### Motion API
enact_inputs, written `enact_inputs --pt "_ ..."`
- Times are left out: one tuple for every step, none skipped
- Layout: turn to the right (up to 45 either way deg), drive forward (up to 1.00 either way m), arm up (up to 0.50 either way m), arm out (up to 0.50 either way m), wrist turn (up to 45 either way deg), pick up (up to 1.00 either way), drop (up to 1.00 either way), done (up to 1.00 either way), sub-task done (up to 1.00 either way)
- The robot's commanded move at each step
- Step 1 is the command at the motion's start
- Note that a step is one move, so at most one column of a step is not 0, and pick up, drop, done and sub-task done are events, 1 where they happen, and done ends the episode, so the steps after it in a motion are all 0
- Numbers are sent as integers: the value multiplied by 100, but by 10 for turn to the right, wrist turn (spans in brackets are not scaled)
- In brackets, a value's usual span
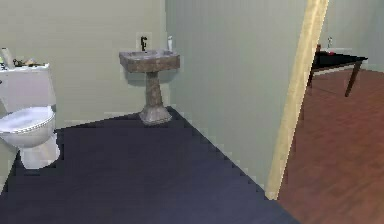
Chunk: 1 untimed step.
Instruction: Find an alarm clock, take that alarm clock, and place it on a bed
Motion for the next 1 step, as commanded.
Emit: enact_inputs --pt "0 40 0 0 0 0 0 0 0"
